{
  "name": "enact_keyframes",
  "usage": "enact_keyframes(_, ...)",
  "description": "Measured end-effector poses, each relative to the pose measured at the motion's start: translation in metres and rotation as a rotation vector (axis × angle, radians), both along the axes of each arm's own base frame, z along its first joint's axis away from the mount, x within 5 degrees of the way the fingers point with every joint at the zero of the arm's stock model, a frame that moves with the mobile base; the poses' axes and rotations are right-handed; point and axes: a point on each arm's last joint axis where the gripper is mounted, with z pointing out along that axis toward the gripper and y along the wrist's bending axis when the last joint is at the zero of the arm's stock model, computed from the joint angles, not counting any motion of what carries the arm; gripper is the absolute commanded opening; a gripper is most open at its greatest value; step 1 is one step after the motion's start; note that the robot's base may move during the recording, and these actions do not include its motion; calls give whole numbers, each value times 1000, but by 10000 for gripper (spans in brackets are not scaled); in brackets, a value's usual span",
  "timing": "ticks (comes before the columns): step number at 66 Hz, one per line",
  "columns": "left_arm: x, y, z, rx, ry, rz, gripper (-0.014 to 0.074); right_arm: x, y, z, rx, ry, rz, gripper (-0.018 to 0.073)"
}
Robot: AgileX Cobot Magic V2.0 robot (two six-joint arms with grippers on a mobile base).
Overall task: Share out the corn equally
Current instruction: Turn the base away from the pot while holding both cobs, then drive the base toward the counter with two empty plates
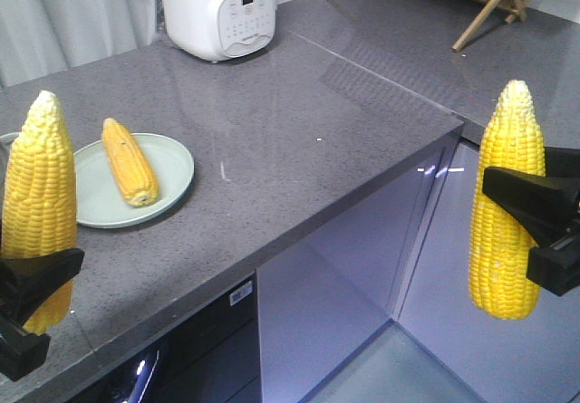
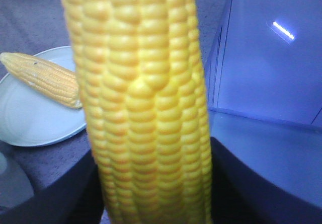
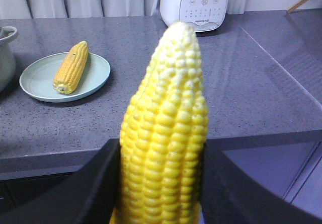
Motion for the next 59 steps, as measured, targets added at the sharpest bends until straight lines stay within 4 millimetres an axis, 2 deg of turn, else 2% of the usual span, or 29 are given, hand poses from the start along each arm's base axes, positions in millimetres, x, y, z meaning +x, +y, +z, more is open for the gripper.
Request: enact_keyframes(59, 0, 0, 0, 0, 0, 0, 227, 0, 0, 0, 0, 0, 0, 194)
